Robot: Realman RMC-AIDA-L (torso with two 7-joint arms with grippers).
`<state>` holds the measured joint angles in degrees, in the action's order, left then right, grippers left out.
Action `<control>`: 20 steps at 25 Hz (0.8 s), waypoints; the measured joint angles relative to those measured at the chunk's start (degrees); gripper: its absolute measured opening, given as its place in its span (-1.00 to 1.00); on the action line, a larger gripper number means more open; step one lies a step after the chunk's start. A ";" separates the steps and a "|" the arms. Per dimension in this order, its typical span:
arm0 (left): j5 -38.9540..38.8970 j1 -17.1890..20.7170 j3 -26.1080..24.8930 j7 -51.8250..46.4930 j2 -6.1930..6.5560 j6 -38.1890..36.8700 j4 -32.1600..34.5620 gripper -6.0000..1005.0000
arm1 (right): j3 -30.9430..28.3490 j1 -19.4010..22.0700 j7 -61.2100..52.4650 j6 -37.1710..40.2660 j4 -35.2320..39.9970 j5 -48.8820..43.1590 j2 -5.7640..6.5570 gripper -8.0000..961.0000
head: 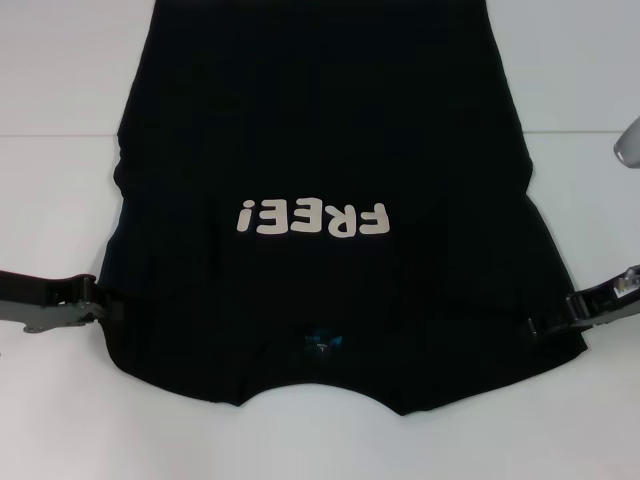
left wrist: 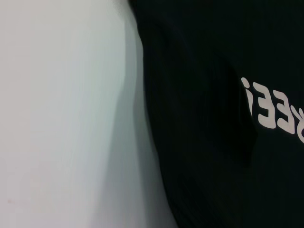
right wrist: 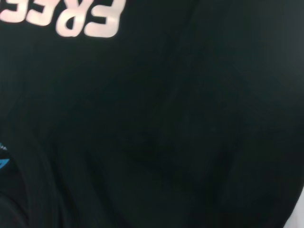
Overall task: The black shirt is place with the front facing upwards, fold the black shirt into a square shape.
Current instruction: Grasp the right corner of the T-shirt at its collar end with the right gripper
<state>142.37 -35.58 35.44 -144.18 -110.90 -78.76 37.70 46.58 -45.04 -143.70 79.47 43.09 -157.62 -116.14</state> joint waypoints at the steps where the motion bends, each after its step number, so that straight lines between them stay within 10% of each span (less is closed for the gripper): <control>1: -0.11 0.02 -0.01 0.03 0.00 -0.01 0.00 -0.94 | 0.00 -0.07 0.00 0.09 0.00 0.00 -0.09 0.82; 20: -0.35 -0.08 -0.02 0.20 0.26 -0.08 0.00 -0.94 | 0.00 -0.90 0.86 0.92 -0.07 1.52 -0.85 0.79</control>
<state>142.02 -35.65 35.42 -143.99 -110.64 -78.84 37.70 46.58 -45.94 -142.84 80.39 43.02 -156.11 -117.00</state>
